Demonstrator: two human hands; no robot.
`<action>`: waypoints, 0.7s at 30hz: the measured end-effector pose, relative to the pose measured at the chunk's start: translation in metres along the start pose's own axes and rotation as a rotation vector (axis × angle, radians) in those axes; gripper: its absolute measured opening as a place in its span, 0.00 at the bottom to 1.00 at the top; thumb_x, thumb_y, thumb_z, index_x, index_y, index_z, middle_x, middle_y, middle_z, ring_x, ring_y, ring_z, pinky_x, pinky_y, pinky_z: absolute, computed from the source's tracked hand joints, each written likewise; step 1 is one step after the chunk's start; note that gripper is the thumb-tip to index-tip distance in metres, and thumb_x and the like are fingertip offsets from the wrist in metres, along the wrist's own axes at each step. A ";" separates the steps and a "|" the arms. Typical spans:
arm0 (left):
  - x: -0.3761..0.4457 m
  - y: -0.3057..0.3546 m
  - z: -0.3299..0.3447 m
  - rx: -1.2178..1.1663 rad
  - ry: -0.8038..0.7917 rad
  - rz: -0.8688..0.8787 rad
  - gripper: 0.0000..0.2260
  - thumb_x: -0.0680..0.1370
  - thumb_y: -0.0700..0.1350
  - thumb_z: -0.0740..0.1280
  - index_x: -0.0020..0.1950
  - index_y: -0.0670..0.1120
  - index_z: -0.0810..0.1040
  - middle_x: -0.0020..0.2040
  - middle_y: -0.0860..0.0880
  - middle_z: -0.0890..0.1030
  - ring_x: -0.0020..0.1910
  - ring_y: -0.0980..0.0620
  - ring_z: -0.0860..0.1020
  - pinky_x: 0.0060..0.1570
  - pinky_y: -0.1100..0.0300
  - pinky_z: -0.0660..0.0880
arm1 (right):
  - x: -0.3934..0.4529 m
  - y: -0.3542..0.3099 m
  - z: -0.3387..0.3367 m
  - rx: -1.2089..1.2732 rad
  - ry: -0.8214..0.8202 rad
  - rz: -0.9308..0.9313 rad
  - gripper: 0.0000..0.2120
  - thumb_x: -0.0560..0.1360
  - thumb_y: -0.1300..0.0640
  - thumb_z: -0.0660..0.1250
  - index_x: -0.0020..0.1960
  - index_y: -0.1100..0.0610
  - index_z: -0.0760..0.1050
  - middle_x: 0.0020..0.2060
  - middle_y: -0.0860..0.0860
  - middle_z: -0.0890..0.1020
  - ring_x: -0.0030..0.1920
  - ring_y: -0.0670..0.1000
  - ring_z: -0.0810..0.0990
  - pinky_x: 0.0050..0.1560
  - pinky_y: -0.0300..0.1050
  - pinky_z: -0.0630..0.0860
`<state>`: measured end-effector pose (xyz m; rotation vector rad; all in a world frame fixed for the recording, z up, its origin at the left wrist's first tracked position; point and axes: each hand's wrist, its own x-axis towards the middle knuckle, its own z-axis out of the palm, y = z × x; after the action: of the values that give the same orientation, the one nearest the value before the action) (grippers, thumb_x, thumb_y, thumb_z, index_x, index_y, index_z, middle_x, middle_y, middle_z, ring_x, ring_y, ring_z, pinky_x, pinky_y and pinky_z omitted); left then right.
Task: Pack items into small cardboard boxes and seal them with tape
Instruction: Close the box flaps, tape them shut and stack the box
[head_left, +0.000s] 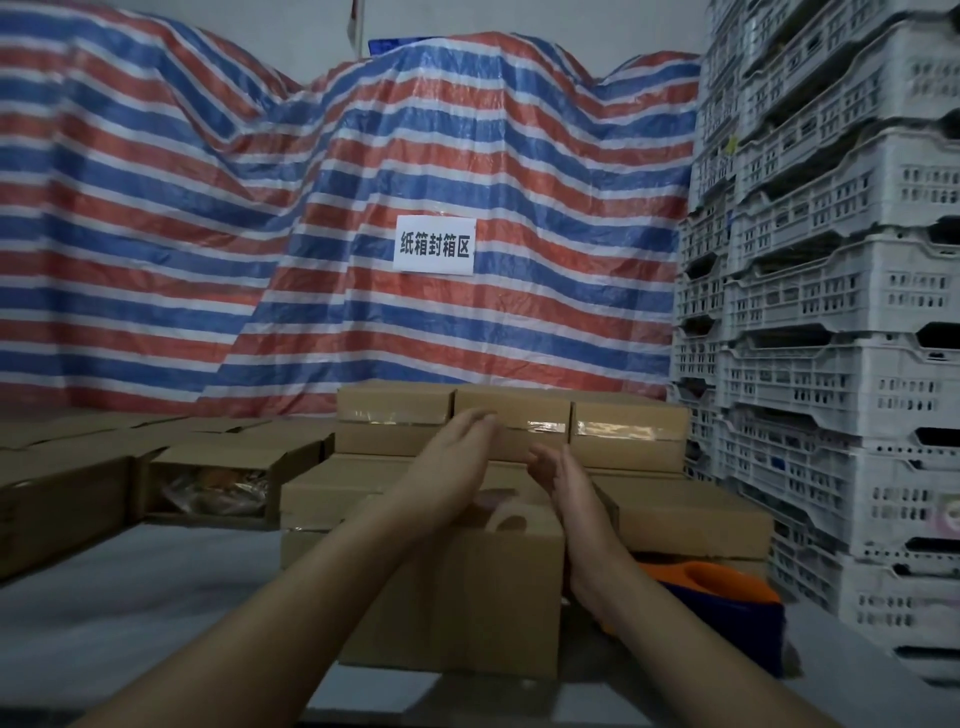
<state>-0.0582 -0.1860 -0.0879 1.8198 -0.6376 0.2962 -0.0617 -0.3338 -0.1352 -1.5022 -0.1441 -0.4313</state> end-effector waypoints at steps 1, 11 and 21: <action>-0.001 -0.001 -0.008 -0.031 0.096 0.035 0.12 0.84 0.53 0.56 0.63 0.55 0.75 0.60 0.52 0.78 0.56 0.60 0.76 0.59 0.59 0.73 | -0.001 -0.002 -0.002 -0.022 0.012 -0.014 0.23 0.85 0.42 0.48 0.72 0.50 0.71 0.70 0.47 0.74 0.62 0.43 0.74 0.62 0.44 0.68; -0.063 -0.074 -0.054 0.007 0.214 -0.295 0.31 0.75 0.68 0.58 0.75 0.57 0.65 0.72 0.51 0.70 0.69 0.50 0.70 0.64 0.53 0.67 | -0.039 0.019 -0.004 -0.144 -0.036 0.263 0.48 0.60 0.21 0.56 0.78 0.35 0.55 0.74 0.49 0.68 0.71 0.57 0.70 0.68 0.57 0.71; -0.079 -0.072 -0.049 -0.095 0.283 -0.150 0.19 0.68 0.69 0.60 0.55 0.64 0.74 0.48 0.63 0.79 0.47 0.65 0.76 0.43 0.64 0.71 | -0.061 0.011 0.005 -0.200 -0.085 0.105 0.48 0.60 0.39 0.75 0.77 0.40 0.60 0.62 0.46 0.78 0.61 0.50 0.78 0.57 0.49 0.79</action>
<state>-0.0780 -0.1023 -0.1679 1.6843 -0.3115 0.4064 -0.1127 -0.3176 -0.1670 -1.7169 -0.0903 -0.3038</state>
